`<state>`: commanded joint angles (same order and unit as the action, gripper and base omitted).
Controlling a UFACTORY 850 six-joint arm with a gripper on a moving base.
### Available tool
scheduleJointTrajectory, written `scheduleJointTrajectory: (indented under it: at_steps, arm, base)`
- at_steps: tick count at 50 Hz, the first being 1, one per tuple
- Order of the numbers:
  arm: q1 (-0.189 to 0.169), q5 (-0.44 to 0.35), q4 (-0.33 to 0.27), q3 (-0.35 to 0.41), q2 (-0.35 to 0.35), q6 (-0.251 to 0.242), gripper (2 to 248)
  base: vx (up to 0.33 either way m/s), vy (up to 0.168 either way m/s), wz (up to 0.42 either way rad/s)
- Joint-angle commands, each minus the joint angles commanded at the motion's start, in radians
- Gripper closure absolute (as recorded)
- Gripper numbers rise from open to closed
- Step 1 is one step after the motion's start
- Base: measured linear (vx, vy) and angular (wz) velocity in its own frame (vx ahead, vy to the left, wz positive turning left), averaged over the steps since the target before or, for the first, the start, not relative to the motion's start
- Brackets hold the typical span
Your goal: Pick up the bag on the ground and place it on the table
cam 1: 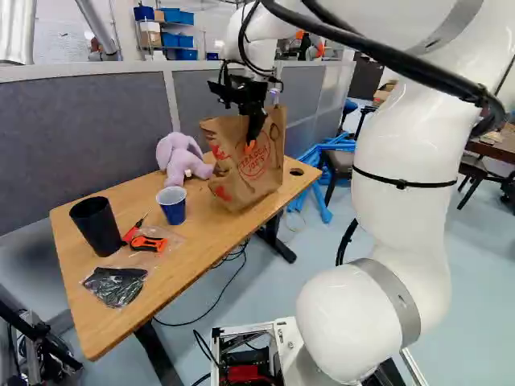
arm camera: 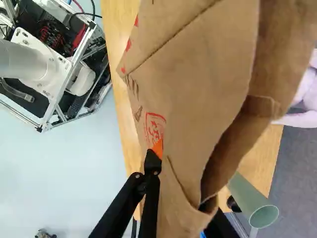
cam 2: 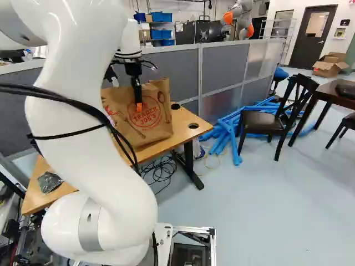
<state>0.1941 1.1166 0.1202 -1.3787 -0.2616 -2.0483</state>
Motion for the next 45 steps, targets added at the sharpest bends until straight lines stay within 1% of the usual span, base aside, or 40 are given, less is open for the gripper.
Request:
scheduleJointTrajectory:
  at_steps: [23, 37, 38, 42, 43, 45]
  arm:
    - [0.000, 0.000, 0.000, -0.002, -0.067, 0.000, 232]
    - [0.000, 0.000, 0.000, -0.003, -0.077, 0.000, 232]
    - [0.000, 0.000, 0.000, -0.003, -0.077, 0.000, 216]
    - [0.000, 0.000, 0.000, -0.003, -0.077, 0.000, 216]
    - [0.000, 0.000, 0.000, -0.003, -0.077, 0.000, 183]
    - [0.000, 0.000, 0.000, -0.003, -0.077, 0.000, 183]
  base:
    - [0.000, 0.000, 0.000]
    - [0.000, 0.000, 0.000]
    - [0.000, 0.000, 0.000]
    - [0.000, 0.000, 0.000]
    - [0.000, 0.000, 0.000]
    - [0.000, 0.000, 0.000]
